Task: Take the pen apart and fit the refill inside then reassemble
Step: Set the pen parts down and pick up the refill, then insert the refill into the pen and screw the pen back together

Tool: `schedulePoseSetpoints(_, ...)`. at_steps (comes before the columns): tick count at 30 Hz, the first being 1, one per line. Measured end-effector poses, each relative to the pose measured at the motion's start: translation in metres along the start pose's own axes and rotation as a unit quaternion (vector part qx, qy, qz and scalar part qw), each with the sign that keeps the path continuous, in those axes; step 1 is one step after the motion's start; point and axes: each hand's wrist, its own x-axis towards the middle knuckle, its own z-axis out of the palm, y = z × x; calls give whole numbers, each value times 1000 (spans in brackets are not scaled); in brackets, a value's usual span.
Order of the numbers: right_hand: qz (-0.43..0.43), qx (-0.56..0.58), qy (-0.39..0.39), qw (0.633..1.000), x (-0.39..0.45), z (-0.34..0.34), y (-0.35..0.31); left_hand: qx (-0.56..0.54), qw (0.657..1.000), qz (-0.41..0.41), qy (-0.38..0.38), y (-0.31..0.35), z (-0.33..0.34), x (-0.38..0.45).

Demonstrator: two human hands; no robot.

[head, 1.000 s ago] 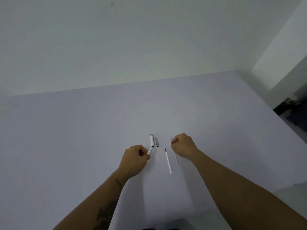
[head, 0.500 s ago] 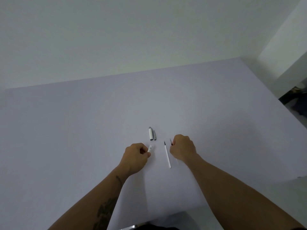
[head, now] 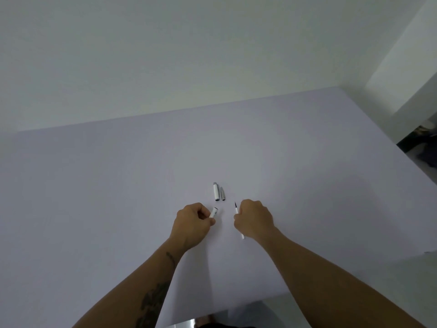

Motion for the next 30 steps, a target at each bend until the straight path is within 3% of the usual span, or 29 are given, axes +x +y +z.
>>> schedulePoseSetpoints(8,-10,-71,8,997,-10,12,-17,29,999,27,37,-9,-7,-13)
schedulePoseSetpoints(13,-17,-60,-35,997,-12,9,-22,25,998,38,54,-13,-13,-17)
schedulePoseSetpoints(17,-15,120,-75,990,-8,-6,-29,30,997,40,63,-15,-16,-19)
schedulePoseSetpoints(22,-4,337,-70,939,-7,-36,-53,42,996,28,75,-12,-13,-22)
schedulePoseSetpoints(30,-23,406,-39,913,-18,-51,-66,39,996,36,76,-6,-13,-27)
